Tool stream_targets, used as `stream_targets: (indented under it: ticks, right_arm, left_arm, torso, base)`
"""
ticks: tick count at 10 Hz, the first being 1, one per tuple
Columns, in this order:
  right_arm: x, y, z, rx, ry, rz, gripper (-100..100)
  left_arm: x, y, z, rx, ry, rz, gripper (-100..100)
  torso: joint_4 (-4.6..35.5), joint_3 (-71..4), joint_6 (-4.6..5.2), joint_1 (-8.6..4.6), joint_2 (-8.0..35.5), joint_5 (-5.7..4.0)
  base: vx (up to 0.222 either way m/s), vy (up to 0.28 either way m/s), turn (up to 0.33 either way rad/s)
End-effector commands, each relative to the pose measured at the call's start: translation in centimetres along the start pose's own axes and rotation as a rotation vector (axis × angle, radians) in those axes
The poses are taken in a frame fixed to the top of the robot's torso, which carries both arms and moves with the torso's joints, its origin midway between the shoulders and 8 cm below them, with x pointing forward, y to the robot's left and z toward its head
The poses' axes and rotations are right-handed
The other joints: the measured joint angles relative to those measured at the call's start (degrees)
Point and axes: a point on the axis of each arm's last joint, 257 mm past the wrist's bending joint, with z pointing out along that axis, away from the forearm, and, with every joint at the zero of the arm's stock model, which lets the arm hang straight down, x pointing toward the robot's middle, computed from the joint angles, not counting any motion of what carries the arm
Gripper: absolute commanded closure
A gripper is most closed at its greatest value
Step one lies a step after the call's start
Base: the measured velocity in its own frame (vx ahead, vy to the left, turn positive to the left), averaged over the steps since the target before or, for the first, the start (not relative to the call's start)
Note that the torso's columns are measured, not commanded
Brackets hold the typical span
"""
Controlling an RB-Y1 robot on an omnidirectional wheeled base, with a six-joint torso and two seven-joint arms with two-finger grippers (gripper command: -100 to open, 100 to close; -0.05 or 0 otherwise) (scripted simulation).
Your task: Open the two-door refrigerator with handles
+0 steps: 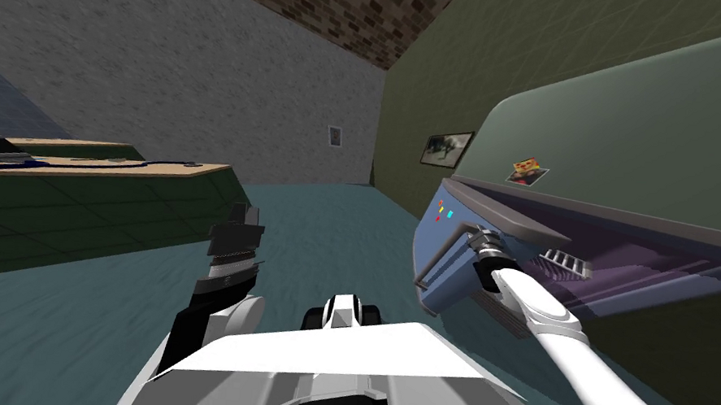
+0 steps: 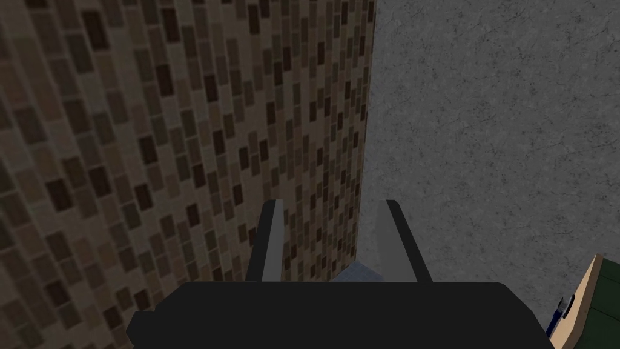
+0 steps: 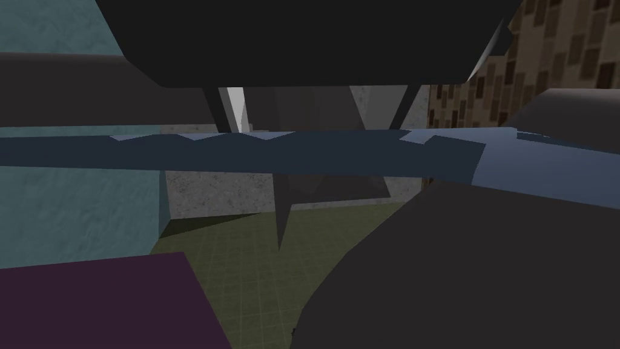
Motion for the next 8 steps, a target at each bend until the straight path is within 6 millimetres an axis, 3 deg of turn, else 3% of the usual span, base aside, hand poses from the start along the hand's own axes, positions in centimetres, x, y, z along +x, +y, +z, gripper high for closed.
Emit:
stream_targets:
  ticks: [1,2,4,7,8]
  right_arm:
    - [-0.2,1.8,-1.2,-0.022,0.001,0.021,100]
    - [-1.0,3.3,-2.8,-0.025,0.016,-0.012,100]
    - [-1.9,3.3,-4.2,-0.027,-0.004,-0.006,100]
    - [-1.5,4.4,-4.8,-0.042,0.012,0.01,100]
    - [-2.4,5.3,-6.7,-0.043,0.02,-0.02,100]
  left_arm:
    - [0.0,0.0,0.0,0.0,0.0,0.0,0]
    - [0.0,0.0,0.0,0.0,0.0,0.0,0]
    - [0.0,0.0,0.0,0.0,0.0,0.0,0]
    - [0.0,0.0,0.0,0.0,0.0,0.0,0]
    - [0.0,0.0,0.0,0.0,0.0,0.0,0]
  torso:
    - [-0.1,0.0,-0.12,-0.19,0.0,-0.15]
    - [-0.1,0.1,-0.08,-0.35,0.2,-0.32]
    - [-0.3,-0.2,-0.15,-0.21,-0.5,-0.38]
    - [-0.2,0.3,0.0,-0.58,0.3,-0.58]
    - [-0.2,0.2,0.01,-0.37,0.2,-0.54]
  base:
    - [0.028,0.011,0.005]
    - [0.158,0.013,0.066]
    - [0.149,0.042,0.03]
    - [0.011,-0.015,0.0]
    - [0.146,0.006,0.077]
